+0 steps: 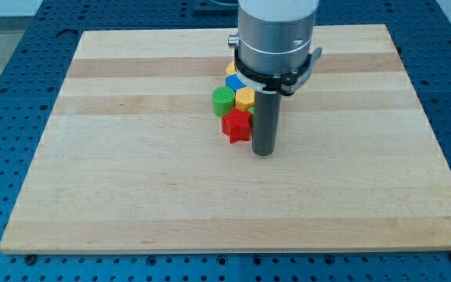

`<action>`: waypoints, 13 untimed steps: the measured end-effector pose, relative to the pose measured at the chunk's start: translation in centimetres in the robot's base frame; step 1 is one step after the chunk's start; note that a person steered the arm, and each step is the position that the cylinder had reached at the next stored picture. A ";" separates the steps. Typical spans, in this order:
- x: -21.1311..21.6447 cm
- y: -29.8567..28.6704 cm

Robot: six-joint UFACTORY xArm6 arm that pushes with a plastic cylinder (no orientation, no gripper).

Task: Move the red star towards center alongwith green circle

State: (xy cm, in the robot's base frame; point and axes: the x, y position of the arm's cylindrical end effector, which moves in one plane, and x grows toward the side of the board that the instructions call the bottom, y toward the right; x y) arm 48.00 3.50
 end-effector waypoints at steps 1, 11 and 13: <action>-0.8 -0.5; -5.7 -4.4; -3.0 -8.0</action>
State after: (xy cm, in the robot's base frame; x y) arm 45.03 -4.49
